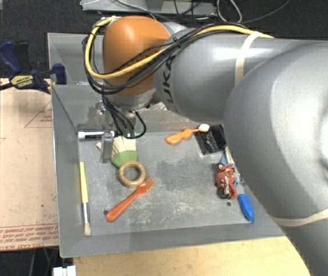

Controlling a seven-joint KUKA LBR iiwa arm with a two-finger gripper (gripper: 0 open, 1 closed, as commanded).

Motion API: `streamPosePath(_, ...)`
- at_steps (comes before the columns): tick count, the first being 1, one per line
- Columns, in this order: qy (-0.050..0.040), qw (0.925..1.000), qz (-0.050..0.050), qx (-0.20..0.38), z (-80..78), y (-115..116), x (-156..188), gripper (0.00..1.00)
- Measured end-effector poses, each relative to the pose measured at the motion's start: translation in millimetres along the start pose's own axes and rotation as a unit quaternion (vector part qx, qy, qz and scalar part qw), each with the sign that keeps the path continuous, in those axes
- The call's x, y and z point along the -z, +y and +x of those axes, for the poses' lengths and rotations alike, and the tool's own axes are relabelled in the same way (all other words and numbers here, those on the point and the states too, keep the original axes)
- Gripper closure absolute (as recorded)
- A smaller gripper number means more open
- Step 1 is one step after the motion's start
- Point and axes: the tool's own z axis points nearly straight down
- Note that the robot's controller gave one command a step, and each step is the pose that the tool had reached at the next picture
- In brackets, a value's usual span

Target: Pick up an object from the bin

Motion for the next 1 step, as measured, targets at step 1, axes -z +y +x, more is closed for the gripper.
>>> streamPosePath(1, -0.0036, 1.0000, -0.001, -0.002, -2.2, -0.8, 4.5, 0.00)
